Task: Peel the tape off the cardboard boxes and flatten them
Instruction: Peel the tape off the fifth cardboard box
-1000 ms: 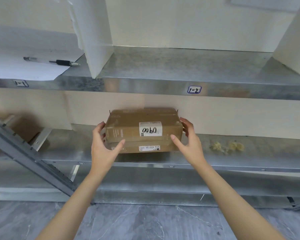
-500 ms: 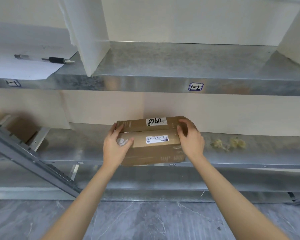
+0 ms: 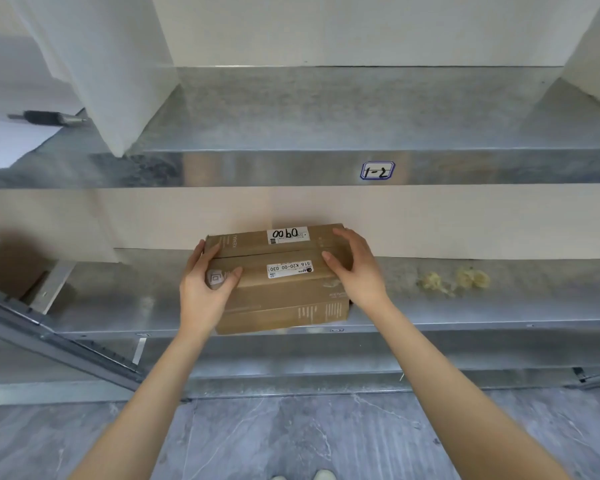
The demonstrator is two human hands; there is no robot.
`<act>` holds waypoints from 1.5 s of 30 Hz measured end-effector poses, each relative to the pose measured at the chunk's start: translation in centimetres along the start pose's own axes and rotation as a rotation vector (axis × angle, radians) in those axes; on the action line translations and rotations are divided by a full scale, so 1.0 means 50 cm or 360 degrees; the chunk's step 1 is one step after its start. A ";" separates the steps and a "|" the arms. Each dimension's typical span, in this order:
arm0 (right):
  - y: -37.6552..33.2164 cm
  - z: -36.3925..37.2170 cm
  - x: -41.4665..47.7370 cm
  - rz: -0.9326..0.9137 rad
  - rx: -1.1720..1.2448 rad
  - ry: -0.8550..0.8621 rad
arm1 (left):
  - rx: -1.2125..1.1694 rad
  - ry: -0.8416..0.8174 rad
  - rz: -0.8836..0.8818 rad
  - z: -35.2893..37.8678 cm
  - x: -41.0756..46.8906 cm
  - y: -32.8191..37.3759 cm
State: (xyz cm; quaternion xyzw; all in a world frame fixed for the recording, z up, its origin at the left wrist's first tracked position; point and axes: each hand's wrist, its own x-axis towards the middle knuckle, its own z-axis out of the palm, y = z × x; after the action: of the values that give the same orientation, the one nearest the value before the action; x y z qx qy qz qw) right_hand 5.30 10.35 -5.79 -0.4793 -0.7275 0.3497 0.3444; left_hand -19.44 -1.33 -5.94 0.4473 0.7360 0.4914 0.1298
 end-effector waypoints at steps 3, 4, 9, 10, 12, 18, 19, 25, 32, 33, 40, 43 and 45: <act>0.005 -0.001 0.005 -0.0013 -0.0009 -0.0005 | -0.0011 -0.0013 0.0008 0.003 0.004 -0.001; 0.006 -0.001 0.007 -0.0019 -0.0020 -0.0009 | -0.0020 -0.0013 0.0015 0.003 0.006 -0.002; 0.009 -0.004 0.014 -0.0028 -0.0023 0.0052 | -0.0076 -0.0024 0.0035 0.009 0.022 0.002; 0.008 -0.006 0.015 -0.0036 -0.0020 0.0071 | -0.0079 -0.0018 0.0044 0.010 0.026 0.005; 0.005 -0.011 0.017 -0.0064 0.0007 0.0123 | -0.0081 -0.0008 0.0084 0.010 0.036 0.012; 0.005 -0.027 0.011 0.0023 -0.0061 0.0061 | -0.0053 -0.0050 0.0085 0.015 0.021 0.007; 0.008 -0.028 0.005 0.0052 -0.0103 0.0034 | -0.0058 -0.0052 0.0079 0.016 0.013 0.007; 0.007 -0.028 -0.003 0.0152 -0.0341 -0.0086 | -0.0042 -0.0072 0.0023 0.014 -0.006 0.004; -0.003 -0.007 -0.001 0.0158 -0.0489 0.0021 | 0.0008 -0.0102 -0.0004 0.003 -0.017 0.005; -0.002 -0.005 -0.003 0.0152 -0.0519 0.0019 | 0.0017 -0.0100 -0.0014 -0.001 -0.021 0.003; 0.009 -0.003 0.021 0.0171 -0.0499 -0.0089 | 0.0065 -0.0060 -0.0065 0.002 -0.010 0.001; 0.015 0.013 0.050 0.0233 -0.0299 -0.0150 | 0.0115 -0.0093 -0.0094 0.014 0.023 0.010; 0.024 0.025 0.053 0.0268 -0.0008 -0.0168 | 0.0152 -0.0126 -0.0107 0.017 0.033 0.005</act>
State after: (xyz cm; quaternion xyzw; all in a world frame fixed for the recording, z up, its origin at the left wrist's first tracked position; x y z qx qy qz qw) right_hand 3.98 12.98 -6.99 -0.5206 -0.7026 0.4004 0.2737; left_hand -19.72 0.51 -5.74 0.4470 0.7674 0.4332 0.1537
